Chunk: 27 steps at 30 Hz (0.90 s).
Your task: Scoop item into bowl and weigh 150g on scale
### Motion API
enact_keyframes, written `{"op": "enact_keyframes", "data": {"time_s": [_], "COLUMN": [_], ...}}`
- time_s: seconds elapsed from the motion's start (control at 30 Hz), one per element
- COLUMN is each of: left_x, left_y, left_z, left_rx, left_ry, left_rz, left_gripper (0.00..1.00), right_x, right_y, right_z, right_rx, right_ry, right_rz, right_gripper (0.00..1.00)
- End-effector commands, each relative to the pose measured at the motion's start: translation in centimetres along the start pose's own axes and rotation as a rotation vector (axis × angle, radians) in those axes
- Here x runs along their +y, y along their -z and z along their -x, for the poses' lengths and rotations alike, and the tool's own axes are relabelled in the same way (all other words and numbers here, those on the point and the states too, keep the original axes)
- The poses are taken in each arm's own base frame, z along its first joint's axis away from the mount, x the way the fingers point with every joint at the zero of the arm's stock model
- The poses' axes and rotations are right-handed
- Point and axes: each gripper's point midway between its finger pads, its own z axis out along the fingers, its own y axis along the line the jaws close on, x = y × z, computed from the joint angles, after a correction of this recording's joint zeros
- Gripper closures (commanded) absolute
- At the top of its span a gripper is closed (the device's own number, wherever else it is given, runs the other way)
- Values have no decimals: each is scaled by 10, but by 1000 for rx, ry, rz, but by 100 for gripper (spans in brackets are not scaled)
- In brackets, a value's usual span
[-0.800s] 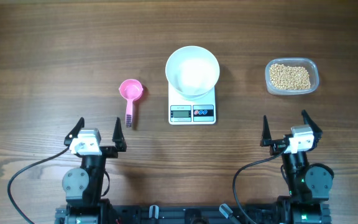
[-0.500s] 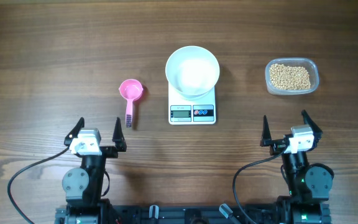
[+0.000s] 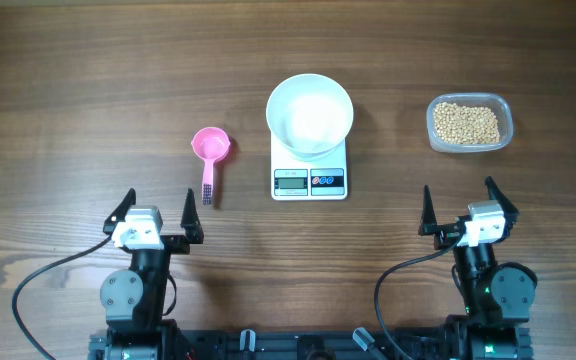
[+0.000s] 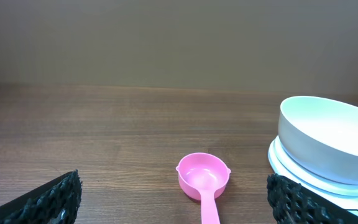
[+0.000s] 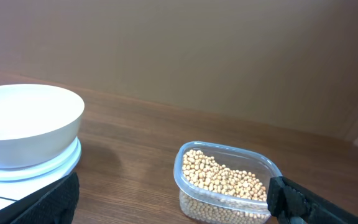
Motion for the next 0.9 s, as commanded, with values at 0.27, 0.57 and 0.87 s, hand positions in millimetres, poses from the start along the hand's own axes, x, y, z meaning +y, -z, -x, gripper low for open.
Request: {"op": "enact_keyframes", "data": {"time_s": [0.27, 0.57, 0.87], "left_x": [-3, -3, -6], "left_y": [0, 0, 0], "left_z": [-3, -3, -3], "left_rx": [9, 9, 6], "left_ry": [0, 0, 12], "left_rz": [-16, -16, -34], "left_gripper": [0, 0, 0], "right_x": [-2, -2, -2], "right_y": [0, 0, 0], "right_z": [3, 3, 3], "right_rx": [-12, -12, -12], "right_ry": [5, 4, 5], "right_rz": [-11, -11, -11], "right_gripper": [0, 0, 0]}}
